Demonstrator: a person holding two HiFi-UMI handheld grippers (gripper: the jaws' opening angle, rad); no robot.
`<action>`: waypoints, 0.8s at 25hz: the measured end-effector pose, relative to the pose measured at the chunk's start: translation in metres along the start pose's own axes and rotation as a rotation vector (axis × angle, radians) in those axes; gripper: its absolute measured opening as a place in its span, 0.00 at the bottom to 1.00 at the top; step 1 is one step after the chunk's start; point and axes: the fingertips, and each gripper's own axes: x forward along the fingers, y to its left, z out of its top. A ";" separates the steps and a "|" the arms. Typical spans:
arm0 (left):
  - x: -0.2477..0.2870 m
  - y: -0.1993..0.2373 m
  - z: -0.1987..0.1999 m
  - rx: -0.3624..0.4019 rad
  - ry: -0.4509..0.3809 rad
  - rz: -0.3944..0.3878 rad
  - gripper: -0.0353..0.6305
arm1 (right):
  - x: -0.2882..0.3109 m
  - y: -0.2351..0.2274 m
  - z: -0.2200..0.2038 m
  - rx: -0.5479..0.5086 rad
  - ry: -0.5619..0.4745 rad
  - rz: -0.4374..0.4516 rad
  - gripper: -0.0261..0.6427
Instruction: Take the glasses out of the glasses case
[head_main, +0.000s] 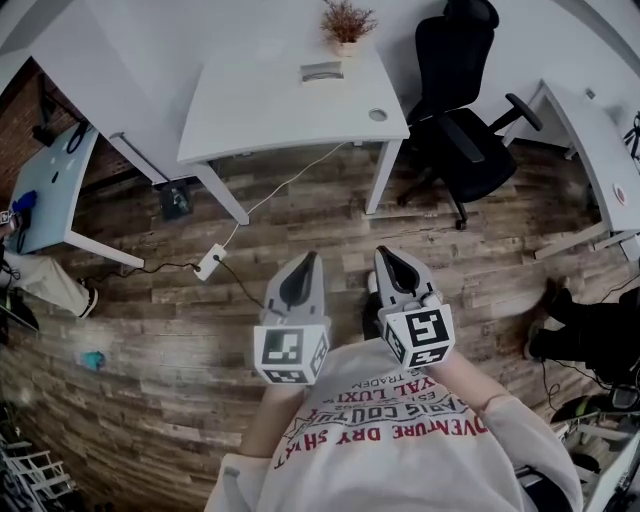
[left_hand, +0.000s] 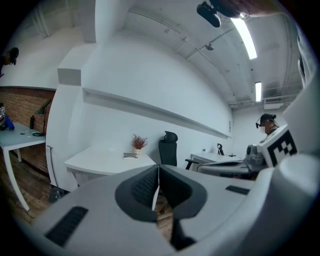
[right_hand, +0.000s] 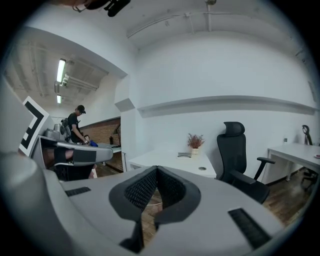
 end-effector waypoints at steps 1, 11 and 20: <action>0.004 0.002 0.000 -0.001 0.002 0.003 0.06 | 0.005 -0.004 0.000 0.001 0.004 0.001 0.06; 0.062 0.050 0.008 -0.011 0.043 0.122 0.06 | 0.094 -0.025 0.013 0.000 0.010 0.117 0.06; 0.158 0.090 0.044 -0.035 0.038 0.237 0.06 | 0.200 -0.078 0.047 -0.002 0.030 0.238 0.06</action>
